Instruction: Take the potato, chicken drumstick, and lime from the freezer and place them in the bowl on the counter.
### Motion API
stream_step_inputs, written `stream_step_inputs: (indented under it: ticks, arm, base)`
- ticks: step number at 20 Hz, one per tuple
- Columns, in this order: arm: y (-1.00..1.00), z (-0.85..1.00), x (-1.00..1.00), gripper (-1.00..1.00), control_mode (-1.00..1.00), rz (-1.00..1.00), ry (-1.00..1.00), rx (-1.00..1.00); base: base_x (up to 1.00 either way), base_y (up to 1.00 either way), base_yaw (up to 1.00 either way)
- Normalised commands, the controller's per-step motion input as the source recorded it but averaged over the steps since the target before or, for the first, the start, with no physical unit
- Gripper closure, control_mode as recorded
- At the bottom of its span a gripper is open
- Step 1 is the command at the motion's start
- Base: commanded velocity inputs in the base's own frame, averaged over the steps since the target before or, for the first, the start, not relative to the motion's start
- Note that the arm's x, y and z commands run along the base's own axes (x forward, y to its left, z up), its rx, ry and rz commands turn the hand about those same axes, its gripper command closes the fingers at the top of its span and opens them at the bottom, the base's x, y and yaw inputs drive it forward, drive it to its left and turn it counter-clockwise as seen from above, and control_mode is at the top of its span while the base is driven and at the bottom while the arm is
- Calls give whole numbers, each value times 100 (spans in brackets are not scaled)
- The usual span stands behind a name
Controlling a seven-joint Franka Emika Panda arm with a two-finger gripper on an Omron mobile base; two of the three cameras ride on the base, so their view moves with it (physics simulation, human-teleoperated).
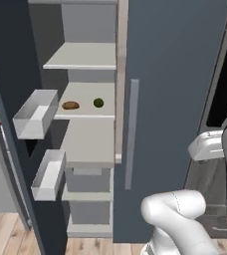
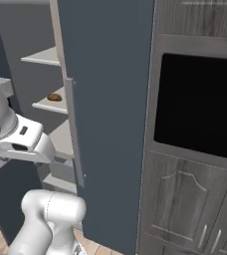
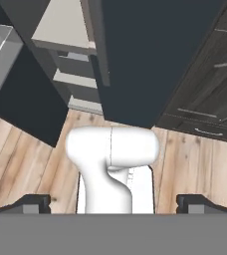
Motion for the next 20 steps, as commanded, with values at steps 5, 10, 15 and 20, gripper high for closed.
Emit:
stream_step_inputs:
  ticks: [5, 10, 15, 20]
  arm:
    - [0, 0, 0, -100, 100, 0, 0, 0]
    - [0, 0, 0, -100, 100, 0, 0, 0]
    - [0, 0, 0, -100, 100, 0, 0, 0]
    - [0, 0, 0, -100, 100, 0, 0, 0]
  base:
    - [41, 66, 4]
    - [48, 63, 1]
    - [40, 45, 0]
    - [47, 24, -15]
